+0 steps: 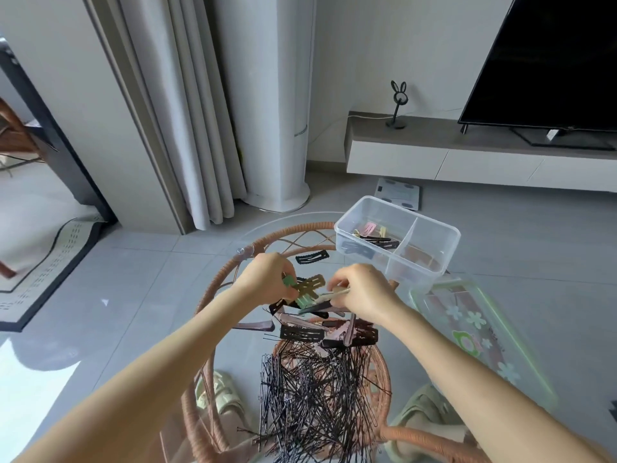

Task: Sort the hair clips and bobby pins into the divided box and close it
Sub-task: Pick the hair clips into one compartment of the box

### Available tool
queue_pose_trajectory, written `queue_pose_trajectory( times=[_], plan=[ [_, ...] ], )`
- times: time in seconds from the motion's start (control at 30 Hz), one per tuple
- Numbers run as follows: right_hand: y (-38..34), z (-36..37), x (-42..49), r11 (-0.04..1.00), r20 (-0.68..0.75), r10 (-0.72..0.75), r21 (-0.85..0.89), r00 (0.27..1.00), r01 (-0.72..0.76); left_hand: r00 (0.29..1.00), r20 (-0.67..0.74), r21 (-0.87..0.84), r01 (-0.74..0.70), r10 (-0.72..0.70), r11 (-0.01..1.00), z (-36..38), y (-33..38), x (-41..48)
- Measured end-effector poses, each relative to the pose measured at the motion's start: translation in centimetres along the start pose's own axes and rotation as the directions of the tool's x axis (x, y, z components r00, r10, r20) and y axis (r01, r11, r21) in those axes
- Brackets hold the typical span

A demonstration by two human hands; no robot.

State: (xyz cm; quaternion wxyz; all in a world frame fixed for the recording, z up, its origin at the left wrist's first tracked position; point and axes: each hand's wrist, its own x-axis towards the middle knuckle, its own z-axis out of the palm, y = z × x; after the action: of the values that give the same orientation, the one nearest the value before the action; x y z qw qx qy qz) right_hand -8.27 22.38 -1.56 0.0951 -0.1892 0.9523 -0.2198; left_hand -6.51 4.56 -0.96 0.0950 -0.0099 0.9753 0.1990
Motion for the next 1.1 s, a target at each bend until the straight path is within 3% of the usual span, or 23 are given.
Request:
queue_pose_trajectory(
  times=[0.3,0.43,0.57,0.63,0.77,0.83,1.1],
  plan=[
    [0.1,-6.0,0.2,0.97,-0.161,-0.004,0.239,0.987,0.043,0.981,-0.192,-0.114,-0.037,0.014,0.993,-4.2,0.0,-0.6],
    [1.3,-8.9,3.1,0.919,-0.365,0.131,0.394,0.922,0.025,0.965,-0.262,-0.184,-0.061,0.011,0.981,-5.6,0.5,-0.9],
    [3.0,-9.3,7.7,0.933,-0.468,0.222,0.358,0.855,-0.046,0.953,-0.302,-0.201,-0.095,0.03,0.975,-6.7,1.6,-0.6],
    [4.0,-8.6,9.3,0.947,-0.451,0.243,0.3,0.859,-0.11,0.945,-0.325,-0.203,-0.113,0.042,0.973,-7.1,2.3,-0.1],
    [5.3,-6.6,10.2,0.944,-0.138,0.264,0.241,0.955,-0.226,0.931,-0.36,-0.211,-0.136,0.053,0.968,-7.3,3.8,1.7],
    [5.8,-6.1,10.1,0.945,-0.087,0.251,0.236,0.964,-0.225,0.931,-0.359,-0.2,-0.138,0.058,0.97,-7.0,4.6,3.1],
    [8.0,-7.9,7.4,0.916,-0.395,0.306,0.37,0.866,-0.155,0.953,-0.291,-0.203,-0.149,0.086,0.968,-3.9,9.8,9.3]
  ],
)
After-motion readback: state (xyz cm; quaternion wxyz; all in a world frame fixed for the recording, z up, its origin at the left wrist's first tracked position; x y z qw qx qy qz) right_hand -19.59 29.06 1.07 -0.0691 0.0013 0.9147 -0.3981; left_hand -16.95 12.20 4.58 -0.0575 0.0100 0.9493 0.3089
